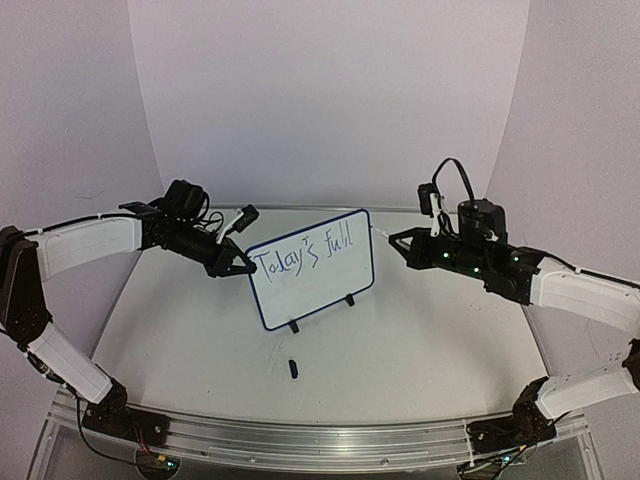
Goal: Write a sentence on the whiteboard
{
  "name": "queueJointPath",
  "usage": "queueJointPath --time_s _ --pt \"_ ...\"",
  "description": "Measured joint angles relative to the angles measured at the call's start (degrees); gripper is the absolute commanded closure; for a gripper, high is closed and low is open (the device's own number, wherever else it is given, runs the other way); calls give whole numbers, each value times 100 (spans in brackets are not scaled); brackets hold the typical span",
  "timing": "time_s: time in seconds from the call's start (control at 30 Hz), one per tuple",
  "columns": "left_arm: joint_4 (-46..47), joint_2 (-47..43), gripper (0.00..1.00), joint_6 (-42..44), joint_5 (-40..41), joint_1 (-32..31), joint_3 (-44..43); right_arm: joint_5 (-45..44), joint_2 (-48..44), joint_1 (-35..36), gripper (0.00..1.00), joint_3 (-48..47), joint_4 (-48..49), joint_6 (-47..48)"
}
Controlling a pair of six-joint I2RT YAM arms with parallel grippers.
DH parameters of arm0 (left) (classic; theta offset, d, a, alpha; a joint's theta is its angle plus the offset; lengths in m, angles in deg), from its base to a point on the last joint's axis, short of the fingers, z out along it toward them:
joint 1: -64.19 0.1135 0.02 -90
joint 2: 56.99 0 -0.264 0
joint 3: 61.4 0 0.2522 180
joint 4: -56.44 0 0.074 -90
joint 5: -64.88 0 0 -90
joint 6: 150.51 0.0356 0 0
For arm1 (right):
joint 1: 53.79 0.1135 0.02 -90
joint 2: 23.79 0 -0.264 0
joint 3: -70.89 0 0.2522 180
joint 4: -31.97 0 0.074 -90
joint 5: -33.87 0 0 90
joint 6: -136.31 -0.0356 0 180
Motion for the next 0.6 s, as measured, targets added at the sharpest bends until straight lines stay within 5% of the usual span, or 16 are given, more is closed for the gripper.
queueJointPath --time_s 0.27,0.6 --pt "7 -2 100 -4 42 -35 -4 -146 33 879 100 74 -103 -4" --pt "42 -2 100 -7 90 -90 -9 -264 1196 1891 100 -44 256 -59"
